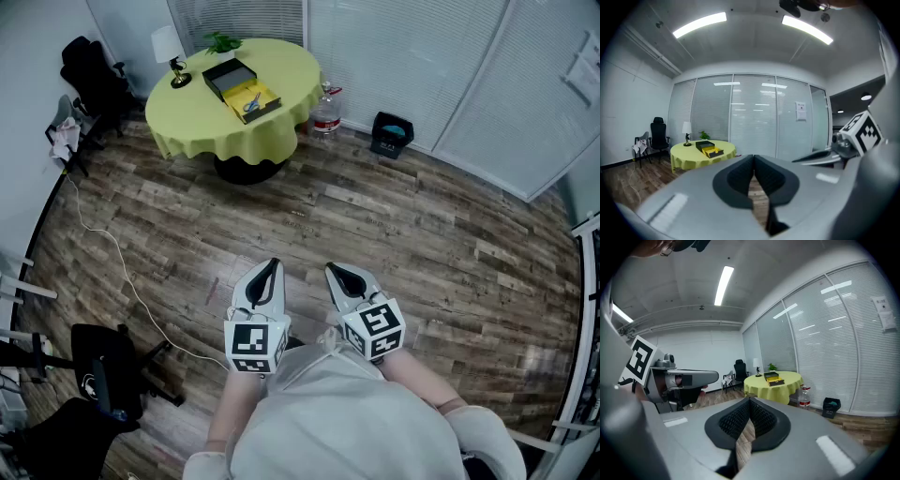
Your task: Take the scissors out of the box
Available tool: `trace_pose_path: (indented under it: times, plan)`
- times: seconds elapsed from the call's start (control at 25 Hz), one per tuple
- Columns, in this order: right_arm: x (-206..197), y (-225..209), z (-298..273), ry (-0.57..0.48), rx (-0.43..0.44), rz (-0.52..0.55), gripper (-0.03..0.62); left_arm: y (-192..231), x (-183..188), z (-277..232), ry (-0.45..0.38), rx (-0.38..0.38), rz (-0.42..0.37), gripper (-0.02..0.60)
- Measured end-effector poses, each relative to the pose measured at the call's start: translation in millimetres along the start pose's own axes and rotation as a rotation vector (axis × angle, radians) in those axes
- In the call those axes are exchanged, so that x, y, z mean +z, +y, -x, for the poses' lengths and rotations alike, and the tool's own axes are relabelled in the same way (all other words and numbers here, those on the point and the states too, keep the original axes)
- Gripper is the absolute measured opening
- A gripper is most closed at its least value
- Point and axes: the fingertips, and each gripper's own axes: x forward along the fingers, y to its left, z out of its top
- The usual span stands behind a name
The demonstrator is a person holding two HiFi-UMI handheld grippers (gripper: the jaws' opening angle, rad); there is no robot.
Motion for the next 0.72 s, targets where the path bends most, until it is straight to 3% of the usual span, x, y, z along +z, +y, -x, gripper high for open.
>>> trace_pose_path:
  times: [0.24, 0.72]
  plan:
    - [-4.7, -18.7, 11.3, 0.005, -0.006, -0.022, -0.001, -11.4, 1.4, -6.1, -0.012, 0.029, 0.022, 0.007]
    - [-16.9, -56.0, 15.5, 0.008, -0.027, -0.087, -0.001, -31.9, -11.0, -35.0, 0.025, 0.013, 0.042, 0.007]
